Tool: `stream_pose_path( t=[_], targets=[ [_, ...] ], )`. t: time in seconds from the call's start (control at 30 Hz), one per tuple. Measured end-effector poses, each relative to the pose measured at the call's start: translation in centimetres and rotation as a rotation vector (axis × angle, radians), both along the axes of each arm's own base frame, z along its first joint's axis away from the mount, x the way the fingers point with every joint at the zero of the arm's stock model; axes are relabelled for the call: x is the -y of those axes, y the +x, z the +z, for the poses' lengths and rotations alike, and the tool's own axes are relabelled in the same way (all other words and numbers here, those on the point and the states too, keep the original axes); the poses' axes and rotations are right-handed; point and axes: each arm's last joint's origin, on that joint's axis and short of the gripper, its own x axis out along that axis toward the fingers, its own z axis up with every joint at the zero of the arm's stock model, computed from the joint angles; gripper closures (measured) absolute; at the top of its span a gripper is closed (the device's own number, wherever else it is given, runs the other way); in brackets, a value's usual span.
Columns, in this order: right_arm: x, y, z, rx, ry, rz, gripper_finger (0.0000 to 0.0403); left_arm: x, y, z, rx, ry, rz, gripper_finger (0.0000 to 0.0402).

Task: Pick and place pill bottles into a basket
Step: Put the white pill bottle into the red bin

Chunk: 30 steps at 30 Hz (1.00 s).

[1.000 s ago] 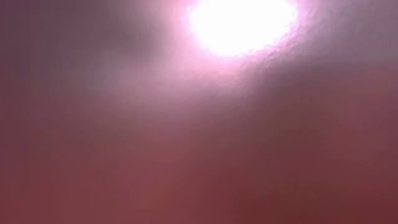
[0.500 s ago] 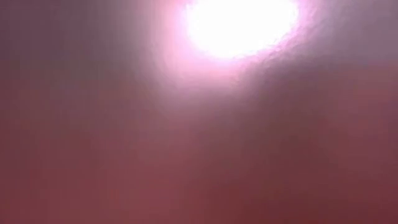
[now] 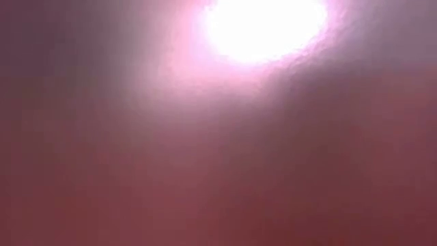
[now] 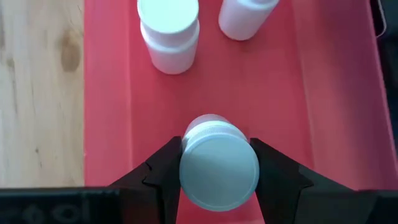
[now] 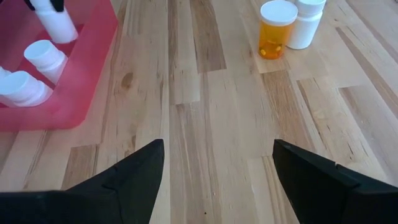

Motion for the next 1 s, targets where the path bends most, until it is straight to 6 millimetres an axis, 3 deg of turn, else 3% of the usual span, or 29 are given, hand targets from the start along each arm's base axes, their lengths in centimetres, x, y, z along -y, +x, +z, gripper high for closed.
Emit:
stream_pose_path(
  t=[0.67, 1.0],
  targets=[
    [0.0, 0.0, 0.0, 0.0, 0.0, 0.0, 0.0112, 0.7, 0.8, -1.1, -0.063, -0.039, 0.012, 0.0209],
    [0.0, 0.0, 0.0, 0.0, 0.0, 0.0, 0.0112, 1.1, 2.3, -0.7, -0.144, 0.117, 0.015, 0.0209]
  ],
)
